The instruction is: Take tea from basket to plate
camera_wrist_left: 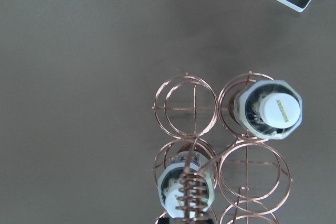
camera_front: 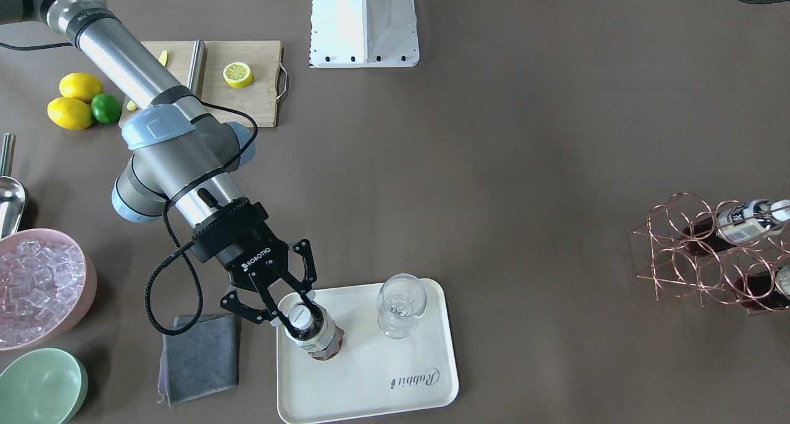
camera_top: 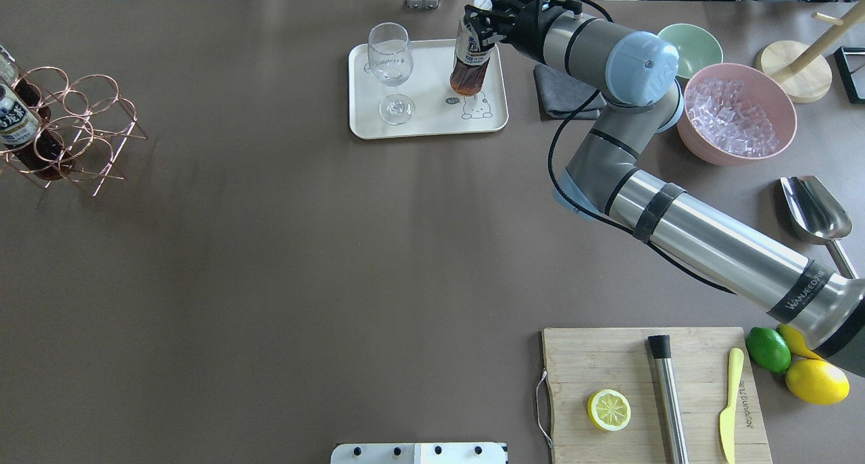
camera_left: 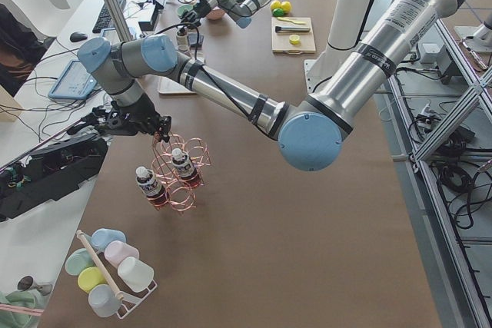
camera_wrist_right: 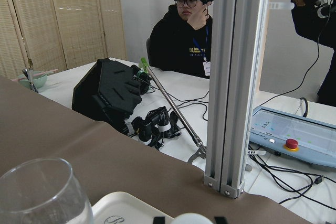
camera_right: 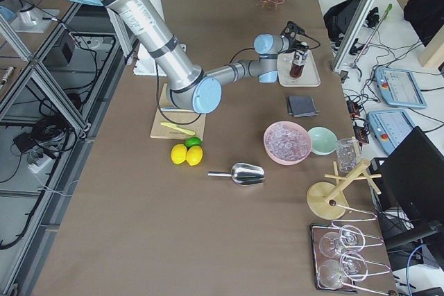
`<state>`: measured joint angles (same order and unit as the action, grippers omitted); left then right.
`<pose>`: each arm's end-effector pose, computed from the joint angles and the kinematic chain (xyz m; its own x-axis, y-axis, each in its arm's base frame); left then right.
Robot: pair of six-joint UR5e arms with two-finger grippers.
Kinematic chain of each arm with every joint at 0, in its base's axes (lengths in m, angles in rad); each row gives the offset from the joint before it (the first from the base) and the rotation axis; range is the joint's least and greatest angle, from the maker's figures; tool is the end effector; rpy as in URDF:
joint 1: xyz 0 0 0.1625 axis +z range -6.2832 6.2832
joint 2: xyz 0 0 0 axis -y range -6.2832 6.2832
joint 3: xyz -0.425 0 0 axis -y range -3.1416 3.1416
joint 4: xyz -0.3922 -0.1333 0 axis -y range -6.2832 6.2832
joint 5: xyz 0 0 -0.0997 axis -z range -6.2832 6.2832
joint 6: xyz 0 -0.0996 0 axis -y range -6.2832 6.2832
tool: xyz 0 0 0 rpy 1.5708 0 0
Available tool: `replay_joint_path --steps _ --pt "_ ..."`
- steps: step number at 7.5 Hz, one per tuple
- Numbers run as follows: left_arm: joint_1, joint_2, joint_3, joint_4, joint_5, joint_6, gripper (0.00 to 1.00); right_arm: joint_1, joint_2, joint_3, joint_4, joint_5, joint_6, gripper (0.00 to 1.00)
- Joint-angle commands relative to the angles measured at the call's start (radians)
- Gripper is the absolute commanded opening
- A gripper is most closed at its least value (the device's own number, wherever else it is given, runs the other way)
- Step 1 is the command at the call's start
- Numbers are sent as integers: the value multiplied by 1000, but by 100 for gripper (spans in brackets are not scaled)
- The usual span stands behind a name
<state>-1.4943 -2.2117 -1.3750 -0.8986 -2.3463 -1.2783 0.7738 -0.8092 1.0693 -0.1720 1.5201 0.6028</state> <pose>-0.0107 -0.6921 0.4260 0.2801 -0.9598 0.0189 0.6718 0.1819 -0.7180 -0.4488 -0.6319 0.2612 0.5690 -0.5942 0.5684 -0.4680 0.3343 0.8180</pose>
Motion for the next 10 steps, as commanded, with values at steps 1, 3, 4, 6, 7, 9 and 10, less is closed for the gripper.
replay_joint_path --steps 1,3,4,6,7,9,10 --pt "-18 -55 162 -92 31 2 0 -24 -2 1 2 -24 -1 0" --pt "-30 -68 198 -121 33 2 0 -28 -5 6 2 -26 -1 0" --pt "-21 -69 198 -126 35 2 93 -28 -4 8 2 -27 0 0" --pt "-21 -68 197 -126 38 2 99 -30 -5 12 2 -32 0 60" --pt "-24 -69 192 -125 51 0 99 -30 -5 17 2 -34 0 100" --pt "-38 -62 66 16 56 4 99 -30 -8 29 2 -34 0 100" --pt "-43 -6 -35 18 61 35 99 -30 -13 37 2 -31 2 100"
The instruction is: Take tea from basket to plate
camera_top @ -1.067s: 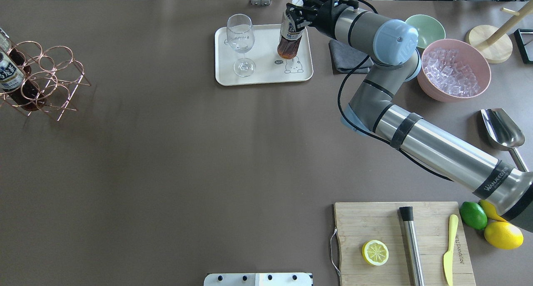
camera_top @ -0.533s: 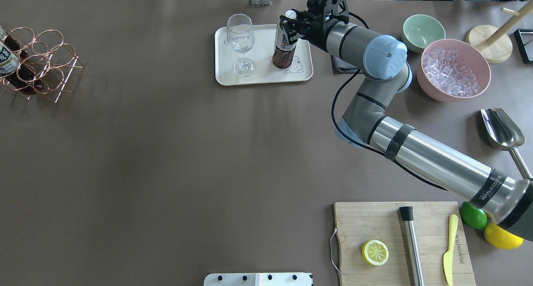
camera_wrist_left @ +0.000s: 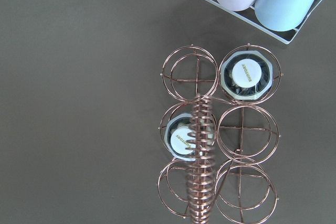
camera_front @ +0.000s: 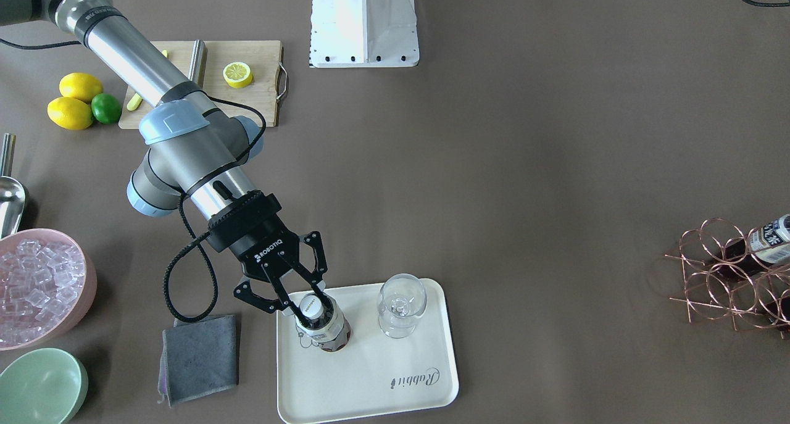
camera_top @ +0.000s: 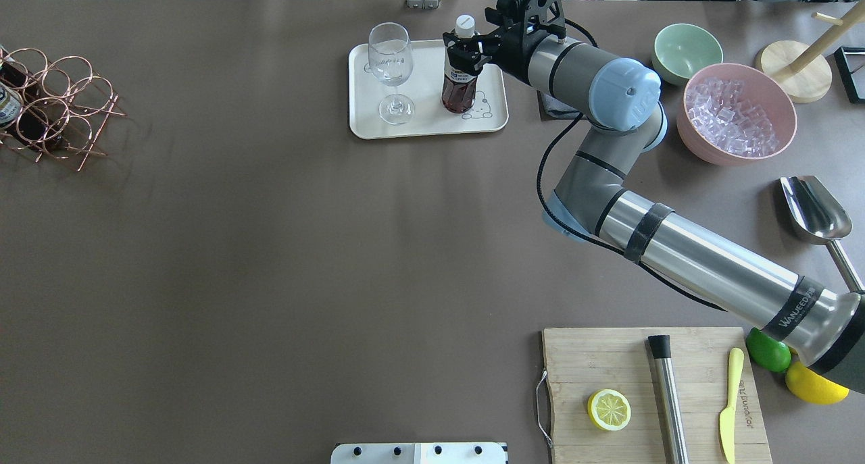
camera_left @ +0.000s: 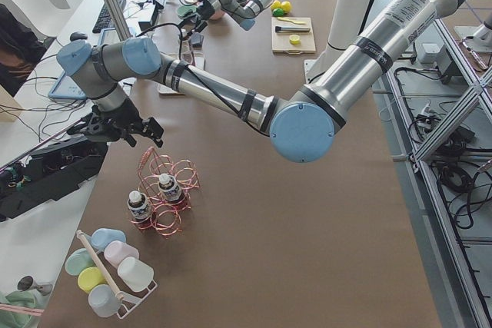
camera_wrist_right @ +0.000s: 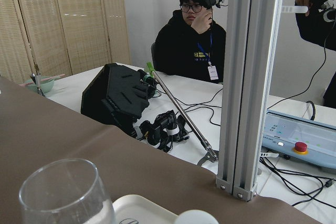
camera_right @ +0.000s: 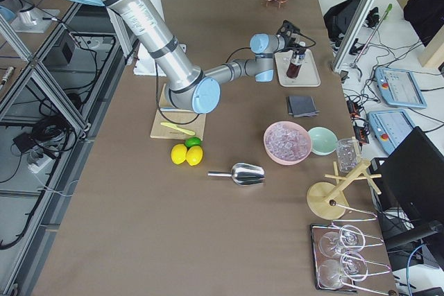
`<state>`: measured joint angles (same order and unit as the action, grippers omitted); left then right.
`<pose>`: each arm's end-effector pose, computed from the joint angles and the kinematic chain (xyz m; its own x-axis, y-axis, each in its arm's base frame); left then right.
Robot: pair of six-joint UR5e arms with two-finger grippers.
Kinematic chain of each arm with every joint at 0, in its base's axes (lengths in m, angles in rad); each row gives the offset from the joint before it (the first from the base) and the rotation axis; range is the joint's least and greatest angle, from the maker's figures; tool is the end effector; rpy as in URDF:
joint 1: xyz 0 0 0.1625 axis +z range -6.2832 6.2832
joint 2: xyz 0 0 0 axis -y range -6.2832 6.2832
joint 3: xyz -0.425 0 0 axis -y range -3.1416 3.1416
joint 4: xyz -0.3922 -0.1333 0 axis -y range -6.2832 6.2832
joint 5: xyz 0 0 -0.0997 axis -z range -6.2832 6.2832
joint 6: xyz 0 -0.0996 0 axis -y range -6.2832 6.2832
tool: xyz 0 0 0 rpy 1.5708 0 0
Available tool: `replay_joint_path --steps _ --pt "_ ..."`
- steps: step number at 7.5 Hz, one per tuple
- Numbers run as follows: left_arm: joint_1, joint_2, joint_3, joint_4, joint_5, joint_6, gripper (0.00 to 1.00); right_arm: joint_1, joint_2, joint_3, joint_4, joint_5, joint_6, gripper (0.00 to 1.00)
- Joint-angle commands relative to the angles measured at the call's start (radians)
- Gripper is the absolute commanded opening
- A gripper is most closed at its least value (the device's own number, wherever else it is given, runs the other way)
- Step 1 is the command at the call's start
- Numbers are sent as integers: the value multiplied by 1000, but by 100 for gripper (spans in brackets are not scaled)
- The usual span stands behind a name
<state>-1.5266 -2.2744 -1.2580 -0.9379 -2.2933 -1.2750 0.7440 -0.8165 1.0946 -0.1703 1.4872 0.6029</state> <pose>-0.0357 -0.7188 0.4336 0.2615 -0.9643 0.0422 0.7111 0.1629 -0.6840 -0.4604 -0.6163 0.2548 0.5613 -0.5989 0.5711 -0.4825 0.3238 0.8138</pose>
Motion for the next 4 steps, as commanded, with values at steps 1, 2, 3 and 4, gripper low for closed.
replay_joint_path --steps 1,2,3,4 --pt "-17 105 -256 105 6 114 99 0 -32 42 -1 11 2 100" --pt "-55 152 -355 192 6 272 99 0 -65 88 -6 27 9 100" --pt "-79 290 -517 229 3 472 99 0 -113 138 -9 56 11 100" --pt "-113 420 -644 226 0 588 99 1 -171 195 -11 94 9 100"
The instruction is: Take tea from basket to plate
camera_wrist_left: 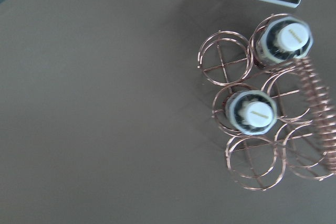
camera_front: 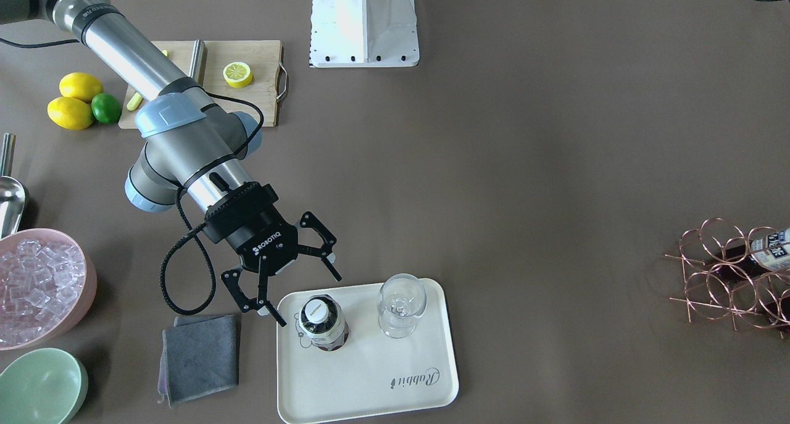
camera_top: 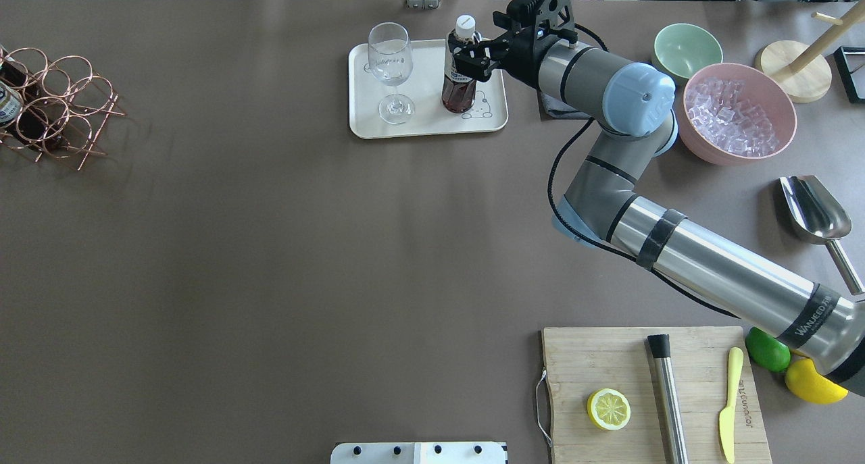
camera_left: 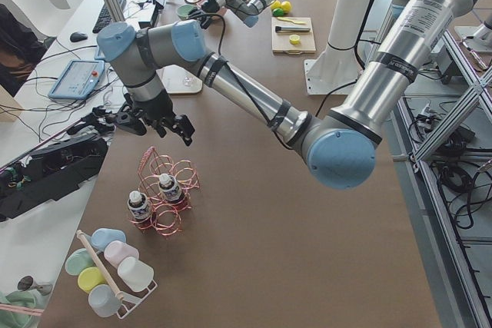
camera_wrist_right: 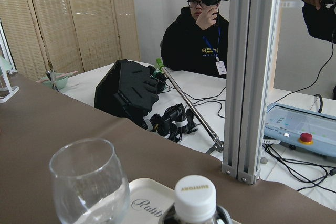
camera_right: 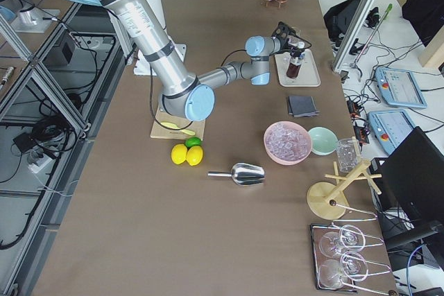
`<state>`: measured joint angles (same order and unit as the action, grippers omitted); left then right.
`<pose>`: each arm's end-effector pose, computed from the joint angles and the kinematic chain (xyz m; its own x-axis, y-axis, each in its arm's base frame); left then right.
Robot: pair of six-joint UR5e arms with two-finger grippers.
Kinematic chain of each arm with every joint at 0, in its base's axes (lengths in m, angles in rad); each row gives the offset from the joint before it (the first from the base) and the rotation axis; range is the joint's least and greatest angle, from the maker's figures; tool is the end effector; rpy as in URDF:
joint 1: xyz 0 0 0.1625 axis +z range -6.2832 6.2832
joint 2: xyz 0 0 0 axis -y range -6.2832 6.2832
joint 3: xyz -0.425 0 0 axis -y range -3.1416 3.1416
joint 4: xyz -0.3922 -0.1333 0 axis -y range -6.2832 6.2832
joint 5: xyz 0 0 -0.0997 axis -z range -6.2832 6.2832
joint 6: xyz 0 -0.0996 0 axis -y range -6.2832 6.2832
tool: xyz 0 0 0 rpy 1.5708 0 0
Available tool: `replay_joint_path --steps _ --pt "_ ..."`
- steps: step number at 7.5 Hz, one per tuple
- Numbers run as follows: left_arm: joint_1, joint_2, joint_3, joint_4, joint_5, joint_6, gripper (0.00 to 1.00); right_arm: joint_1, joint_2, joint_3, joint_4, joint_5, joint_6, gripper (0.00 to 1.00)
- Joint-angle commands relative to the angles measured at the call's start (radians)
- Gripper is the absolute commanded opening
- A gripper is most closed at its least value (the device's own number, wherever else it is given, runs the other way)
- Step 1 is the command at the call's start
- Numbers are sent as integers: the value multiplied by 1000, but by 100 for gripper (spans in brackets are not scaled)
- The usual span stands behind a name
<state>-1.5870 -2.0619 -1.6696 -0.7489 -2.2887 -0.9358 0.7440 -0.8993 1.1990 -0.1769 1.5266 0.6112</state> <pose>-0.0776 -0.6049 0.4150 0.4326 -0.8803 -0.1946 0.6137 0.4456 -0.6518 -0.4407 -0.5928 0.2683 0.5288 -0.6253 0.5740 -0.4806 0.3368 0.8097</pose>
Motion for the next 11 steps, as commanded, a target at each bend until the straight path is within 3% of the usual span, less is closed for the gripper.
replay_joint_path --steps 1,3,5,7,9,11 --pt "-54 253 -255 33 -3 297 99 2 -142 143 -12 107 1 100" --pt "-34 316 -259 -36 -5 302 99 3 -266 354 -216 217 -1 100" --pt "-24 484 -274 -340 -9 314 99 12 -370 595 -533 341 -1 100" --pt "2 697 -300 -664 -14 455 99 79 -446 640 -689 484 -2 100" --pt "28 712 -318 -675 -15 463 99 162 -536 684 -893 572 -4 100" --pt "62 714 -325 -681 -14 474 99 182 -652 799 -1138 578 -2 100"
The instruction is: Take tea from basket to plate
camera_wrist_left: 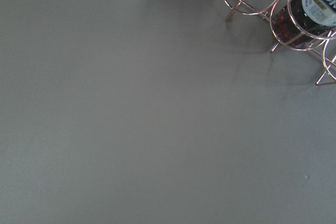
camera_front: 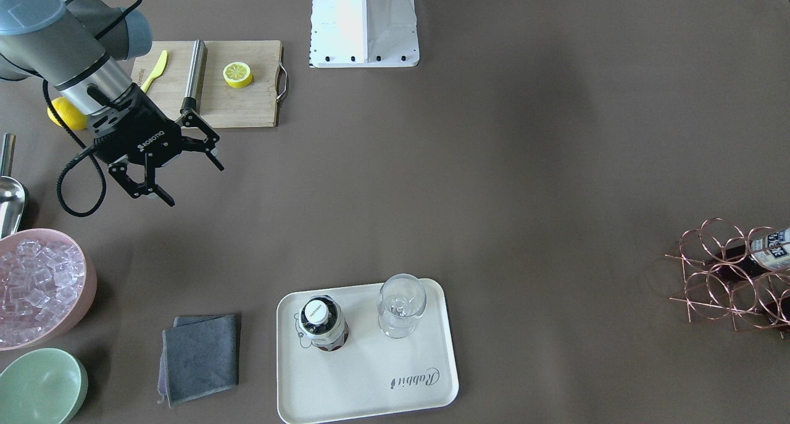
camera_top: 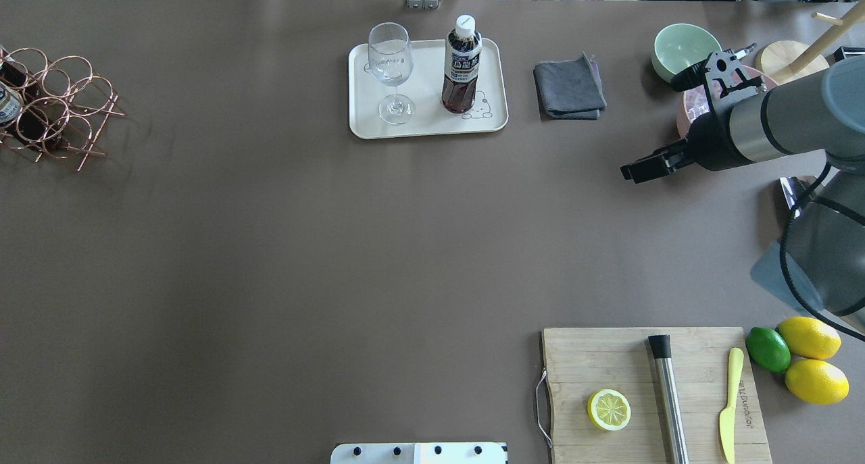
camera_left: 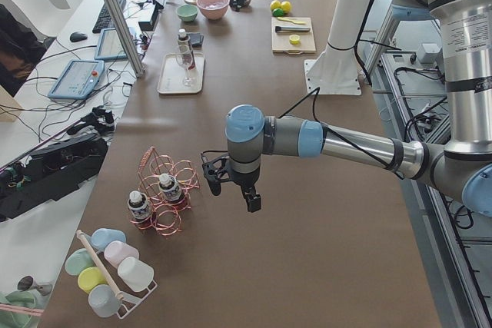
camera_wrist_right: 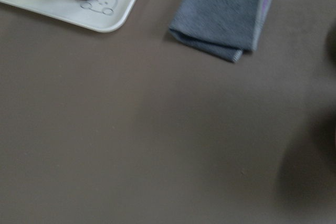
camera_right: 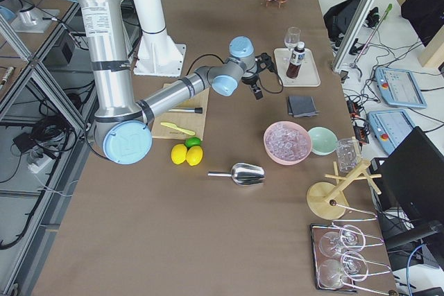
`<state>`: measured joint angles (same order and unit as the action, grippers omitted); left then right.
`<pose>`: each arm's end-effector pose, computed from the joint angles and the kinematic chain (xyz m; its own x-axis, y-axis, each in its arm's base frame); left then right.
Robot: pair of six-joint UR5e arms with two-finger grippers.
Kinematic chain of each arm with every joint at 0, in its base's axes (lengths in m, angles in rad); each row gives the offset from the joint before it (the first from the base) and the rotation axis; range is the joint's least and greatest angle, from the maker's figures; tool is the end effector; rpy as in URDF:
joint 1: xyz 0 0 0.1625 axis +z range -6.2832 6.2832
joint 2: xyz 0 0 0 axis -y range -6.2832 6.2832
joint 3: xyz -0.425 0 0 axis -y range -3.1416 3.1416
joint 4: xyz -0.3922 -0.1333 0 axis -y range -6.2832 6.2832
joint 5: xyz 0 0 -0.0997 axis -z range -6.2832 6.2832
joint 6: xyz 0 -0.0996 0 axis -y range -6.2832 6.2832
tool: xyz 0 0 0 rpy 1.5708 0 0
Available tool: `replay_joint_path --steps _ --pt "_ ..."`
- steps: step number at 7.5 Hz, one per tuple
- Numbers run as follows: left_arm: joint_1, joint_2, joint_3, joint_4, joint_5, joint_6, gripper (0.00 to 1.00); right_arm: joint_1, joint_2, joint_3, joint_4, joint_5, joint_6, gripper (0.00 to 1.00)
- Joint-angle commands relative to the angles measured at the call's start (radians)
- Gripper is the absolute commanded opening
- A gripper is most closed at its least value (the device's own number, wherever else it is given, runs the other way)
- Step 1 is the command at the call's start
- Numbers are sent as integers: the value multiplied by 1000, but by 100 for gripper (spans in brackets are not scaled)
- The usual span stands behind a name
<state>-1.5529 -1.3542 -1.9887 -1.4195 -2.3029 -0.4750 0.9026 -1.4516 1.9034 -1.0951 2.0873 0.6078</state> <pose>-0.0596 -0.3974 0.5682 0.6690 -0.4151 -0.6166 0.3239 0.9094 -0.2609 -0.2639 -0.4701 0.3854 0.5716 -0.4280 0.7001 0.0551 0.8713 0.4877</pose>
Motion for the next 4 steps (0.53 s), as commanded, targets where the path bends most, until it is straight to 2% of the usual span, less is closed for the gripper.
replay_joint_path --steps 1,2,4 --pt "52 9 -4 -9 0 94 99 71 -148 112 -341 46 1 100" --pt "50 36 -8 -13 0 216 99 149 -195 88 -388 103 -9 100" --pt "47 50 -9 -21 0 318 99 331 -260 -25 -391 125 -38 100"
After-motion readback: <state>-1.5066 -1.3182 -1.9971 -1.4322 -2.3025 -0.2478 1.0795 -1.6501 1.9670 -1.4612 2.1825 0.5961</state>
